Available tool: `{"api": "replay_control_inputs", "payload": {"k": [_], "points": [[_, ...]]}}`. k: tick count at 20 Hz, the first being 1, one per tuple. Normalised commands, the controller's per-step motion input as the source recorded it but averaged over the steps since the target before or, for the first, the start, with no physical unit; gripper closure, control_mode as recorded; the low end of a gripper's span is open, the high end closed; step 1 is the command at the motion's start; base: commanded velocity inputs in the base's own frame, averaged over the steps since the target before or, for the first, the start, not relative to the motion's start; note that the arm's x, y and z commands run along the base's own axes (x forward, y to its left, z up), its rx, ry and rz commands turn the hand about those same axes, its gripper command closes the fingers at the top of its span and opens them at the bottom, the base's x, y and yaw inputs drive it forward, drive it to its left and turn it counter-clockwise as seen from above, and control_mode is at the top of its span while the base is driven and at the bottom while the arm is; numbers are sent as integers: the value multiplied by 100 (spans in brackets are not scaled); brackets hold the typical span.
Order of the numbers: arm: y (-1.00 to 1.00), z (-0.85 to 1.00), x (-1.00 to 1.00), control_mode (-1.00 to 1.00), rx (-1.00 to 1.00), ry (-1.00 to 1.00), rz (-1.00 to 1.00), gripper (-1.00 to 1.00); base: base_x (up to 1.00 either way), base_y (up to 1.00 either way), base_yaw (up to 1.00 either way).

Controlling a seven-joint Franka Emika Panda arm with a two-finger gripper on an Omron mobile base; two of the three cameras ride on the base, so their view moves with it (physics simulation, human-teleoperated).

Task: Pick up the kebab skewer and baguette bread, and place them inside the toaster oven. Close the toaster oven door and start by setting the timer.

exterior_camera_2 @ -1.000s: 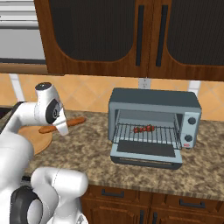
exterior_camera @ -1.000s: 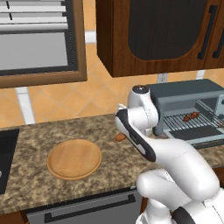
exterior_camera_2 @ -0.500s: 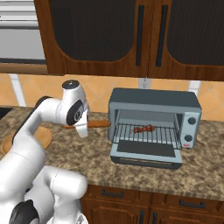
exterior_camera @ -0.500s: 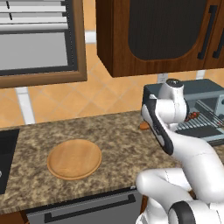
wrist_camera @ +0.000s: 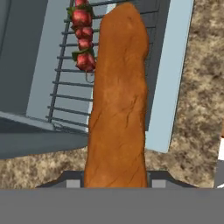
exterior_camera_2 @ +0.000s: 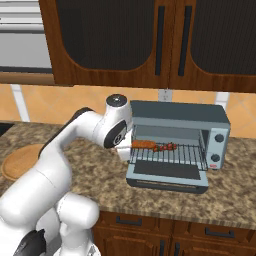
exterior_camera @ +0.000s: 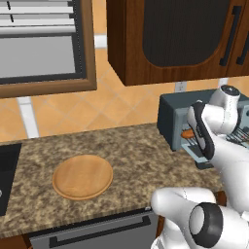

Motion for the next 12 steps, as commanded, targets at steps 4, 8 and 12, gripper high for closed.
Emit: {"api": "replay_control_inputs", "payload": {"k": [4, 8, 12], "points": [[-93, -2, -1, -100, 1, -12, 0, 100, 0, 0, 0], [-69, -23, 2, -100, 0, -14, 0, 100, 0, 0, 0], [-64, -1, 14, -100, 2, -14, 0, 100, 0, 0, 0]]}}
